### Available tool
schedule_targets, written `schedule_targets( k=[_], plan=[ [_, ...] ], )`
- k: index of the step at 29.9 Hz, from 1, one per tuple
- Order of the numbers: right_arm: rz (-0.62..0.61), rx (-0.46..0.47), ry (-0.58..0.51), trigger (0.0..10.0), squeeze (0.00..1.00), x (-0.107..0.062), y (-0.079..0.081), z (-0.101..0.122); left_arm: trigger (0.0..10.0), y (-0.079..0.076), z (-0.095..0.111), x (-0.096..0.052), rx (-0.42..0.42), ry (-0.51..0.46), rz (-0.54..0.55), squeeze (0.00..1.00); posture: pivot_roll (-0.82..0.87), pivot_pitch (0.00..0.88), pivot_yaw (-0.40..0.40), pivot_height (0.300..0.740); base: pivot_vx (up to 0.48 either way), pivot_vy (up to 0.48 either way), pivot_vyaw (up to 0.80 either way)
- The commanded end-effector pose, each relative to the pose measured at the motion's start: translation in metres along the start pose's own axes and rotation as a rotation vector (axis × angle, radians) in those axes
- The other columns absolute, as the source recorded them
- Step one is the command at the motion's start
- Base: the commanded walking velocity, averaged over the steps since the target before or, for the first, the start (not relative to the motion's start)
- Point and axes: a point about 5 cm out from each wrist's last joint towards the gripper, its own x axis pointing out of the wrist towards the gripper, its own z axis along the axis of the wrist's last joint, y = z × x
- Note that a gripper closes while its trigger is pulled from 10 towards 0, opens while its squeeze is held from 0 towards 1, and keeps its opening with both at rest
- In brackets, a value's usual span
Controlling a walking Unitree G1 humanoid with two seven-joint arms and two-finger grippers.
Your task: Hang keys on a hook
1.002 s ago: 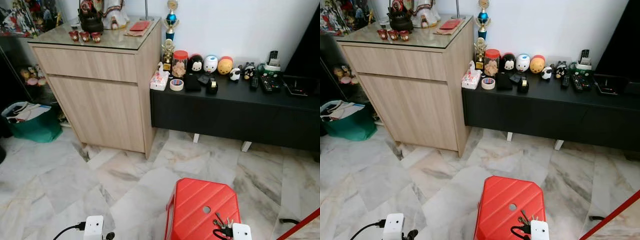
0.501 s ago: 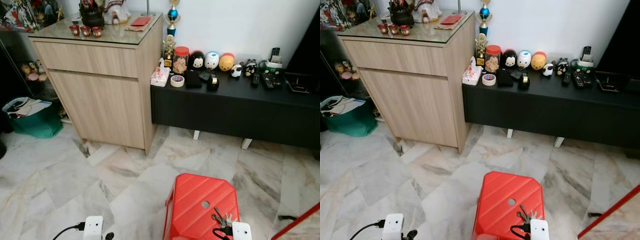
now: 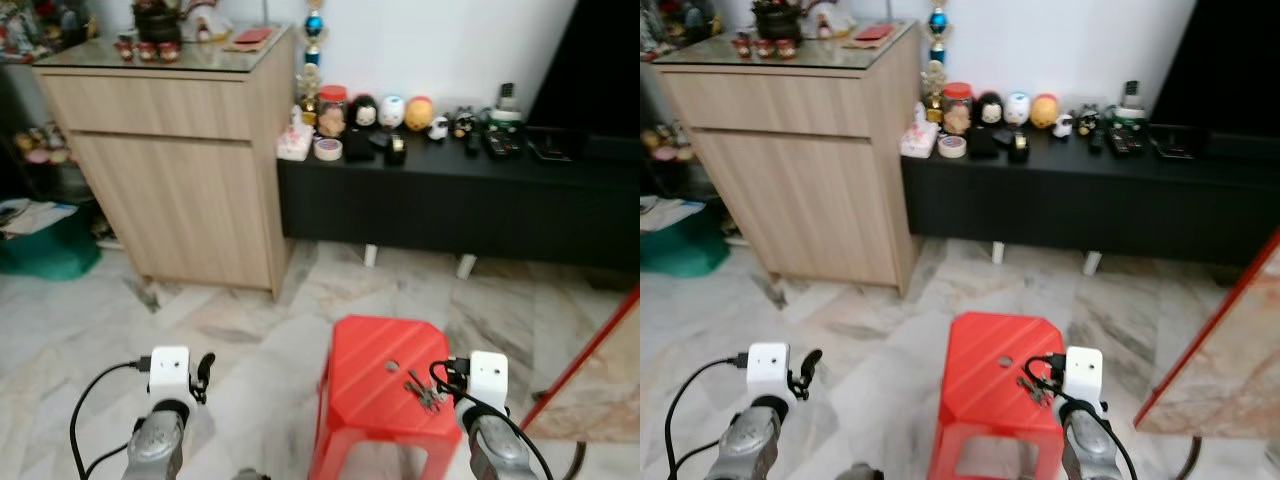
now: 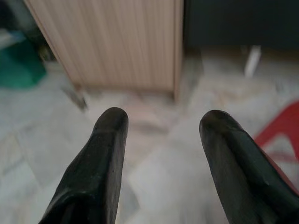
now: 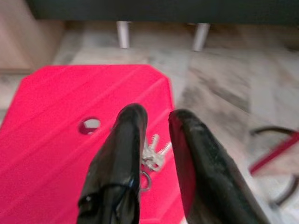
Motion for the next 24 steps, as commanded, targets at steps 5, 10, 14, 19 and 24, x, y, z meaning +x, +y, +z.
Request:
schedule_targets(
  k=[5,10,14,19,24],
  plan=[
    [0.044,-0.028,-0.118,10.0,0.00,0.002,0.006,0.016,10.0,-0.011,0.000,-0.013,0.013,-0.085,-0.084,0.00,0.04,0.000,-0.030,0.648,0.000,0.000,0.00],
    [0.058,-0.054,-0.148,10.0,0.00,0.000,0.007,0.018,10.0,-0.011,0.002,-0.016,-0.020,-0.111,-0.080,0.00,0.04,0.002,-0.029,0.648,0.000,0.000,0.00],
    [0.071,-0.070,-0.146,10.0,0.00,0.003,0.010,0.022,10.0,-0.015,0.005,-0.014,-0.035,-0.119,-0.097,0.00,0.02,0.000,-0.030,0.648,0.000,0.000,0.00],
    [0.098,-0.086,-0.144,10.0,0.00,0.006,0.013,0.026,10.0,-0.019,0.008,-0.013,-0.024,-0.122,-0.139,0.00,0.03,0.000,-0.026,0.614,0.000,0.000,0.00],
    [0.110,-0.089,-0.139,10.0,0.00,0.006,0.018,0.026,10.0,-0.023,0.009,-0.014,-0.015,-0.111,-0.160,0.00,0.03,0.000,-0.030,0.614,0.000,0.000,0.00]
  ],
)
